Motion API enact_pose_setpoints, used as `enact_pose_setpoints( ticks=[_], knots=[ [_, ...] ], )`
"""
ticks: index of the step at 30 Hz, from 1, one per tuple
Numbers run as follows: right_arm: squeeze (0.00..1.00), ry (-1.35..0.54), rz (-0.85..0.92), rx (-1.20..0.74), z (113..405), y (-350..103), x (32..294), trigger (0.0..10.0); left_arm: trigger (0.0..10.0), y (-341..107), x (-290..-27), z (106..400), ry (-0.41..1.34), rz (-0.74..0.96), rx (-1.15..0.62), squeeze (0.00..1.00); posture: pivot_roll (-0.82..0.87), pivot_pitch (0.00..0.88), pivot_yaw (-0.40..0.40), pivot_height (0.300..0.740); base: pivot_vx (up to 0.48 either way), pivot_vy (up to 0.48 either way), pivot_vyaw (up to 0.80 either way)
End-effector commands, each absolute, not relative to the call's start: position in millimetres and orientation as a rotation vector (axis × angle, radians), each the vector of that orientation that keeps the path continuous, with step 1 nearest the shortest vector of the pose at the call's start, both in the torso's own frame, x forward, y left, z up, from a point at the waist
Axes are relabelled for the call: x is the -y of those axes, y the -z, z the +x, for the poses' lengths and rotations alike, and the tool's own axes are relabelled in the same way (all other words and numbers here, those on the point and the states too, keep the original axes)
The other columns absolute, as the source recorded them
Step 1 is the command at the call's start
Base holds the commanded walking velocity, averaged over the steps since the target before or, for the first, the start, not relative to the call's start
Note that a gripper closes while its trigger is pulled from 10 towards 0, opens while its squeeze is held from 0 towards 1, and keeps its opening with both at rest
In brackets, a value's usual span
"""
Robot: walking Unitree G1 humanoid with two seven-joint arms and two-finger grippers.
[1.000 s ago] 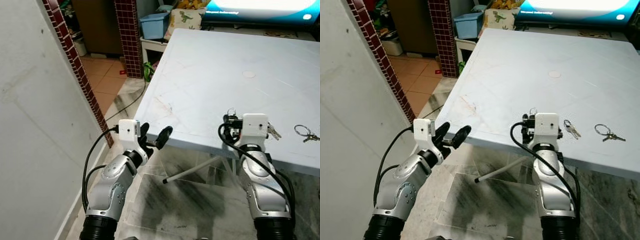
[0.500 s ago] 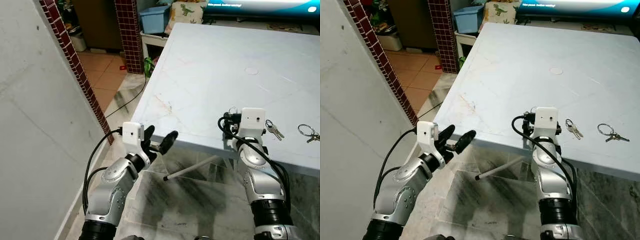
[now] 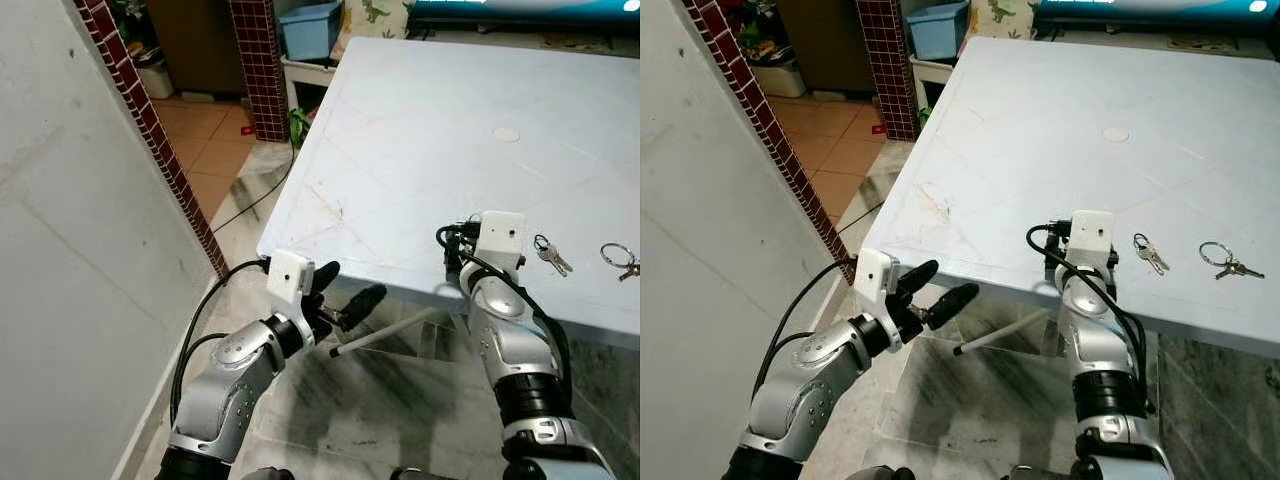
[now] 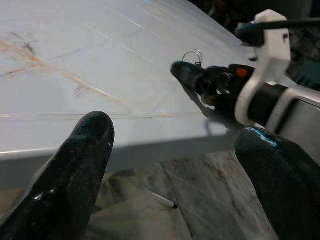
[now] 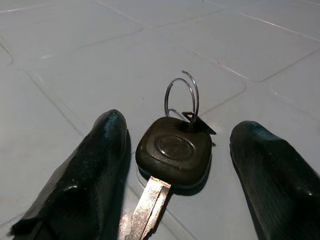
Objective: Hang keys on a hook
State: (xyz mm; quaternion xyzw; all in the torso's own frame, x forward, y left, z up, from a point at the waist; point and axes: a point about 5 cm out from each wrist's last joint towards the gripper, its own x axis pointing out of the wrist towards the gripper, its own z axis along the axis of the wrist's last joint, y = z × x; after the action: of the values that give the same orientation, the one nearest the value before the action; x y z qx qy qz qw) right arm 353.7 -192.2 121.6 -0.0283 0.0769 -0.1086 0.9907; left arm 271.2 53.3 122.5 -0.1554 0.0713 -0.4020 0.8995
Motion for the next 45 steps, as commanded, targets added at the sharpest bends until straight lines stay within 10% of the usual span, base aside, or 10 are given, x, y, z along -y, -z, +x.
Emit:
enact_pose_setpoints(
  ticks=[1,8,10,45],
  knots=[
    [0.0,0.226,-0.033,-0.173,354.2,-118.0,190.1,10.0,10.0,-123.1,-55.3,268.6,0.837,-0.3,-0.152,0.0,0.01,0.152,0.082,0.74,0.0,0.0,0.0],
    [0.0,0.23,-0.031,-0.192,353.4,-113.2,184.0,10.0,10.0,-122.3,-57.4,267.3,0.837,-0.288,-0.16,0.0,0.01,0.148,0.084,0.74,0.0,0.0,0.0],
    [0.0,0.257,-0.022,-0.23,350.8,-105.7,183.5,0.0,10.0,-122.3,-56.3,267.6,0.842,-0.271,-0.158,0.0,0.01,0.144,0.086,0.74,0.0,0.0,0.0],
    [0.0,0.307,-0.047,-0.255,349.1,-99.7,185.1,0.0,10.0,-123.0,-54.2,270.4,0.841,-0.263,-0.156,0.0,0.0,0.136,0.087,0.74,0.0,0.0,0.0]
  ],
)
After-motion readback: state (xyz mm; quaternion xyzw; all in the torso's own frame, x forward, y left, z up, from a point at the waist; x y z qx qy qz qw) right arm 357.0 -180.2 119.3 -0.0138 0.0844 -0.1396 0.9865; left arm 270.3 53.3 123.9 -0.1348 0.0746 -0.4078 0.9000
